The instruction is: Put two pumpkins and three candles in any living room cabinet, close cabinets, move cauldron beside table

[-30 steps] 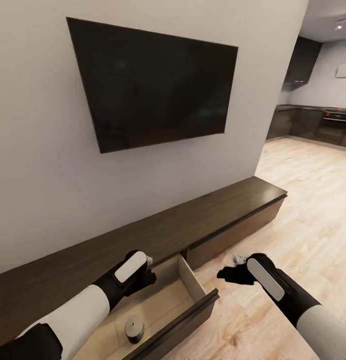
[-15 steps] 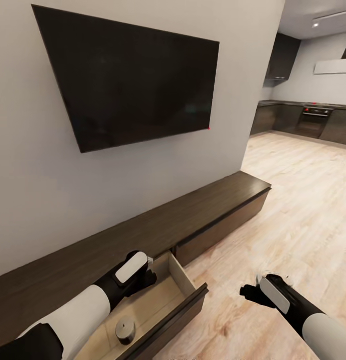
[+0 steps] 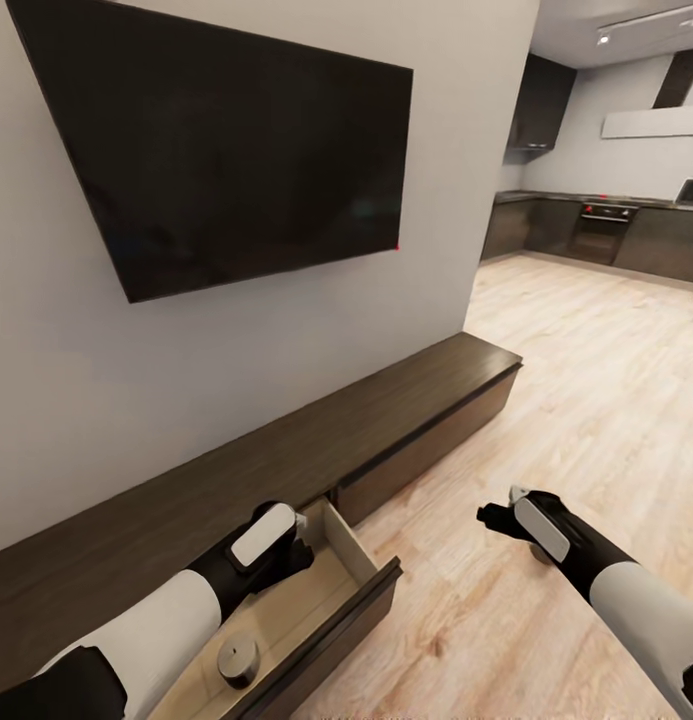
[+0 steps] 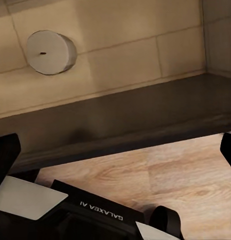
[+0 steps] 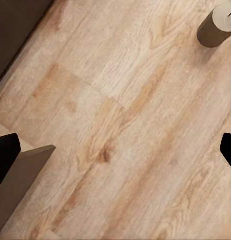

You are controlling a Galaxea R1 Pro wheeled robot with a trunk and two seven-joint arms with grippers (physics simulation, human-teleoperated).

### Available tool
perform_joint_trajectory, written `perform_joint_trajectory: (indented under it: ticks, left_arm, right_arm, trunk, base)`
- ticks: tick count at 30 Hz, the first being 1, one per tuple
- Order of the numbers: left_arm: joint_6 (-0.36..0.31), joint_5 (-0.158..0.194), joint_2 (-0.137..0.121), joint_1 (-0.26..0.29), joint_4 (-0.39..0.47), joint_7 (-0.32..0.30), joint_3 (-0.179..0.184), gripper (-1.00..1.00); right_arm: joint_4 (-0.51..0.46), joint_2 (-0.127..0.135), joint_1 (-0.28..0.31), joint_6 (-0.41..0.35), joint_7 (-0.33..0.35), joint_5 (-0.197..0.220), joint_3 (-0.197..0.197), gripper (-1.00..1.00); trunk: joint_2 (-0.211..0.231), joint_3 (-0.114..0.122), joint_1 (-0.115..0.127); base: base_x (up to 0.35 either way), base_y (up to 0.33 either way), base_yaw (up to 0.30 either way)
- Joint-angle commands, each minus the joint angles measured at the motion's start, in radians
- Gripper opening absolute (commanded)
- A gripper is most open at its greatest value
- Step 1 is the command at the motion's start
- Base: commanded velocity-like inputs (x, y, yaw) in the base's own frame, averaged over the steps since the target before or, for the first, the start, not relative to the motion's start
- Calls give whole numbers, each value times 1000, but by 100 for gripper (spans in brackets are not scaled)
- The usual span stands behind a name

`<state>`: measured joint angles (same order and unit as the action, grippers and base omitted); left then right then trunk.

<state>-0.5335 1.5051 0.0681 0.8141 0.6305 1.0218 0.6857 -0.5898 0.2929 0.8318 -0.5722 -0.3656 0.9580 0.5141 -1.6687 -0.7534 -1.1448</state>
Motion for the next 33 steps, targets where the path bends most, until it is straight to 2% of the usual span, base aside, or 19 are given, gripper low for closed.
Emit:
perform_joint_trajectory:
  ticks: [1,7,10,11,12,15,18,23,29,33]
  left_arm:
    - [1,1,0,0,1,-2,-1,100]
    - [-1,2,2,13,49,2,-9,100]
    - [0,2,2,21,191,4,-16,100]
    - [1,1,2,21,224,5,-17,100]
    - [4,-1,1,21,252,3,-17,100]
    - [12,-5,-2,21,245,-3,-17,100]
    - [8,-4,-13,21,206,-3,-19,100]
    - [6,-5,-17,20,189,-2,-19,100]
    - [0,-4,-19,21,193,6,-20,100]
    - [-2,-1,-19,21,192,8,-20,100]
  right_arm:
    - [-4,-1,0,-1,0,1,0,100]
    - [-6,-1,1,0,-3,0,0,100]
    - [-5,3,1,6,-3,6,-10,100]
    - [-4,3,1,6,-3,7,-23,100]
    - [-2,0,0,7,-4,8,-54,100]
    - [1,-3,-3,9,-5,4,-102,100]
    - [3,-5,-7,10,-5,0,-123,100]
    - [14,-7,-9,15,-19,-2,-130,100]
    - [40,-9,-10,21,-138,-2,-132,100]
    - [47,-5,-10,21,-151,-2,-133,100]
  trunk:
    - [0,-2,0]
    - [0,-11,0]
    - [0,-15,0]
    - [0,-16,0]
    - [0,-18,0]
    - [0,-22,0]
    - [0,-26,0]
    - [0,-33,0]
    - [0,-41,0]
    - [0,-47,0]
  base:
    - [0,0,-124]
    - [0,0,-131]
    - [0,0,-141]
    - [0,0,-156]
    - [0,0,-162]
    - [0,0,-165]
    - [0,0,-168]
    - [0,0,-169]
    - [0,0,-169]
    - [0,0,-169]
